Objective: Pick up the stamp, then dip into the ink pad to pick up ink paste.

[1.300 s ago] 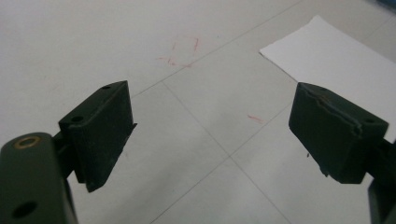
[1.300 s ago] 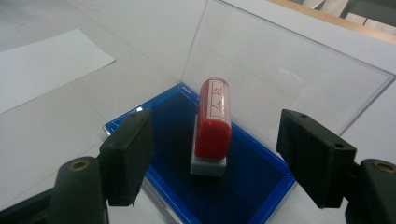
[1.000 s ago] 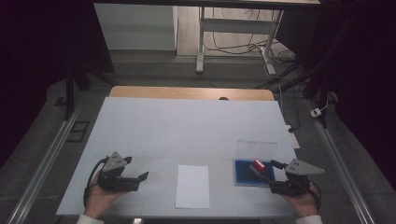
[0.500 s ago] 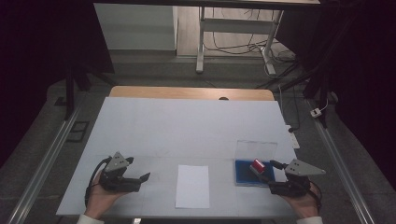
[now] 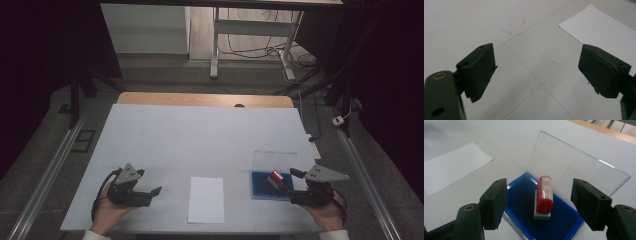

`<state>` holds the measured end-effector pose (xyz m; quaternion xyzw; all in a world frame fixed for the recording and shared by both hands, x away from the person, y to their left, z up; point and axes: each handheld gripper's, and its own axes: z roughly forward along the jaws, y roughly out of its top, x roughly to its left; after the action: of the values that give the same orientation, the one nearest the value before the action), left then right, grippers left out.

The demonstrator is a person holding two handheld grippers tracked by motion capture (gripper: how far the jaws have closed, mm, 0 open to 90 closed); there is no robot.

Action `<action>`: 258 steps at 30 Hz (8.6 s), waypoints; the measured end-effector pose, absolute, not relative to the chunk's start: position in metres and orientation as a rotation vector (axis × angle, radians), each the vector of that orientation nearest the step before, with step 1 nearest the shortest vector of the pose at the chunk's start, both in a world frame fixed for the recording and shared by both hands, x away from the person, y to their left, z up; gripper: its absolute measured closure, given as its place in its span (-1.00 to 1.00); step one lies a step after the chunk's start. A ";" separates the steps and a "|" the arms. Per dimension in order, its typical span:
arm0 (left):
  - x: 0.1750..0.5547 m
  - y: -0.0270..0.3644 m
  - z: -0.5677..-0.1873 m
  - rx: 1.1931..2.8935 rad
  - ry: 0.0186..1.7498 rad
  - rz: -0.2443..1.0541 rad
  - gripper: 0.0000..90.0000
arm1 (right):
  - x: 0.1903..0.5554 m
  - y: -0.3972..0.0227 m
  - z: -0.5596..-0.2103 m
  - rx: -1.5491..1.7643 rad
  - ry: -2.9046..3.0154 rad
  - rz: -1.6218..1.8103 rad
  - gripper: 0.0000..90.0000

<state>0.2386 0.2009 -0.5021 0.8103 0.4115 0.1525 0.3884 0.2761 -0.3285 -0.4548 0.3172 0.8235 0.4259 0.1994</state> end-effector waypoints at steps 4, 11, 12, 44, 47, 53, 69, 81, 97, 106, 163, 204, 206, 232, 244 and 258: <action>0.239 0.201 -0.503 2.072 1.048 0.385 -0.67 | 0.285 -0.322 -0.446 0.925 2.344 1.152 -0.33; 0.237 0.197 -0.506 2.091 1.057 0.377 -0.67 | 0.299 -0.306 -0.439 0.945 2.422 1.028 -0.30; 0.237 0.197 -0.506 2.097 1.053 0.379 -0.68 | 0.302 -0.300 -0.438 0.966 2.444 0.988 -0.29; 0.238 0.199 -0.509 2.088 1.099 0.404 -0.67 | 0.323 -0.293 -0.459 1.000 2.555 0.766 0.53; 0.239 0.198 -0.510 2.098 1.094 0.404 -0.67 | 0.323 -0.293 -0.459 1.003 2.550 0.754 0.53; 0.239 0.199 -0.510 2.098 1.100 0.415 -0.66 | 0.323 -0.289 -0.460 1.008 2.543 0.741 0.56; 0.238 0.204 -0.511 2.083 1.121 0.417 -0.63 | 0.317 -0.295 -0.450 0.994 2.510 0.841 0.57; 0.239 0.204 -0.511 2.082 1.110 0.403 -0.63 | 0.306 -0.300 -0.431 0.923 2.470 0.942 0.57; 0.240 0.205 -0.512 2.080 1.117 0.409 -0.62 | 0.305 -0.298 -0.428 0.895 2.495 0.928 0.56; 0.239 0.205 -0.513 2.087 1.117 0.406 -0.62 | 0.309 -0.292 -0.442 0.875 2.556 0.865 0.57; 0.247 0.203 -0.515 2.106 1.117 0.403 -0.61 | 0.316 -0.282 -0.467 0.900 2.595 0.696 0.58; 0.248 0.203 -0.515 2.108 1.112 0.405 -0.61 | 0.300 -0.286 -0.435 0.867 2.502 0.870 0.56; 0.248 0.203 -0.514 2.108 1.112 0.405 -0.61 | 0.300 -0.286 -0.434 0.866 2.503 0.870 0.56; 0.249 0.203 -0.516 2.118 1.106 0.392 -0.61 | 0.313 -0.281 -0.457 0.891 2.595 0.780 0.56; 0.248 0.203 -0.516 2.122 1.104 0.389 -0.60 | 0.315 -0.273 -0.461 0.885 2.621 0.692 0.57; 0.248 0.204 -0.515 2.121 1.103 0.383 -0.60 | 0.315 -0.273 -0.467 0.891 2.625 0.689 0.58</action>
<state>0.2476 0.2036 -0.5150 0.8198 0.4265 0.1481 0.3524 0.3154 -0.2732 -0.4669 0.3087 0.9097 0.2386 0.1423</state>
